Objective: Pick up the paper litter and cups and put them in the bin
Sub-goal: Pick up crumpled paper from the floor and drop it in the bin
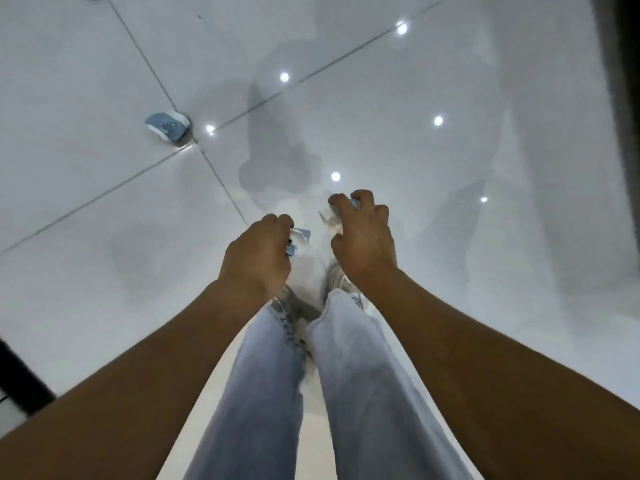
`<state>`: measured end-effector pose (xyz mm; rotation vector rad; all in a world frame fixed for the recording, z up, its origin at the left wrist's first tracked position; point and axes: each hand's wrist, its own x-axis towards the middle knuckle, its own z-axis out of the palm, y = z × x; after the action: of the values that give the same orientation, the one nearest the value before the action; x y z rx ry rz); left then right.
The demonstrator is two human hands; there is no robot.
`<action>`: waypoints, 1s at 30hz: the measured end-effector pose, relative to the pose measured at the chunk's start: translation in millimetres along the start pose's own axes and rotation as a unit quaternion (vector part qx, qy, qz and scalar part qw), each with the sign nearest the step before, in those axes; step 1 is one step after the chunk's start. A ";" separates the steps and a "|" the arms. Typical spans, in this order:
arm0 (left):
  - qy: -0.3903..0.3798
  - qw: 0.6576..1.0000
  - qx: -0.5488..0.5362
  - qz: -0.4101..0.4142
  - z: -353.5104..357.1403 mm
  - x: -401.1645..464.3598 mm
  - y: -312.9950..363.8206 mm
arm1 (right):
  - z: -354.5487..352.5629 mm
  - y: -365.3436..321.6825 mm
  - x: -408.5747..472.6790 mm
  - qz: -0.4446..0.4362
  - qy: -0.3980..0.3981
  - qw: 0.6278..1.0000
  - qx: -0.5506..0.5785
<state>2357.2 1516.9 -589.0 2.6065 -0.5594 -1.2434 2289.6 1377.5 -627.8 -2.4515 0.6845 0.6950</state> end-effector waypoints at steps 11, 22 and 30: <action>0.031 0.987 0.056 0.148 -169.4 -192.6 138.2 | -222.9 -67.1 -221.7 0.088 0.101 0.987 0.092; -0.043 0.911 0.215 0.349 -196.3 -394.6 224.5 | -261.1 -89.2 -495.5 0.314 0.254 0.890 0.214; -0.150 0.788 0.304 0.514 -90.2 -546.7 288.6 | -199.4 -59.8 -700.9 0.480 0.340 0.749 0.304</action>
<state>2041.3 1484.5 -50.9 1.7757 -2.3427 -1.1146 1869.7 1535.4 -50.5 -1.5355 2.1280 -0.1936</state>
